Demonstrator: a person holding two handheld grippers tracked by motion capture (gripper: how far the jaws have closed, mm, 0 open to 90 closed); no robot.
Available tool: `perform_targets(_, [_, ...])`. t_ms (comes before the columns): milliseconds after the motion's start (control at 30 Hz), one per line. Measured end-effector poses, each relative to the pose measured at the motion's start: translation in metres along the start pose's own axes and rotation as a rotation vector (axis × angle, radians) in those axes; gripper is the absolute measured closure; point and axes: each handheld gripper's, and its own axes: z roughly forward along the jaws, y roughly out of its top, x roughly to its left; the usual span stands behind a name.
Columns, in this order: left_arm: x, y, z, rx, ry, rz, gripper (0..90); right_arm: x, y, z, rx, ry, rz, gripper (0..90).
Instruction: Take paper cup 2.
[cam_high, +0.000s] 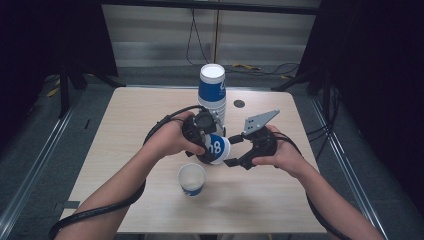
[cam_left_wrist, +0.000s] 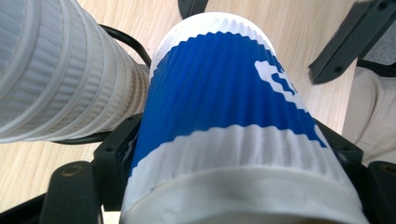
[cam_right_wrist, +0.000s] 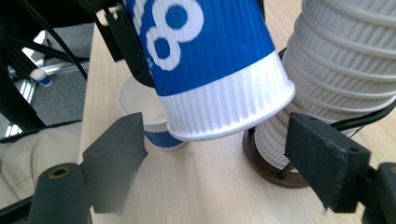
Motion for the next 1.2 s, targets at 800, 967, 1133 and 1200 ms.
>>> perform_targets(800, [-0.004,0.011,0.003,-0.012,-0.044,0.042,24.9,0.003,-0.002,0.011,-0.018,0.042,-0.043,32.5])
perform_targets(967, [-0.004,0.01,0.002,-0.017,-0.045,0.035,25.0,0.004,0.0,0.013,-0.011,0.024,-0.032,24.1])
perform_targets(1133, [-0.003,0.005,0.002,-0.006,-0.044,0.023,25.1,0.003,-0.001,0.006,-0.028,-0.005,-0.038,20.2])
perform_targets(1200, [-0.003,0.005,0.002,-0.002,-0.047,0.031,25.1,0.002,0.0,0.004,-0.029,-0.01,-0.053,20.0])
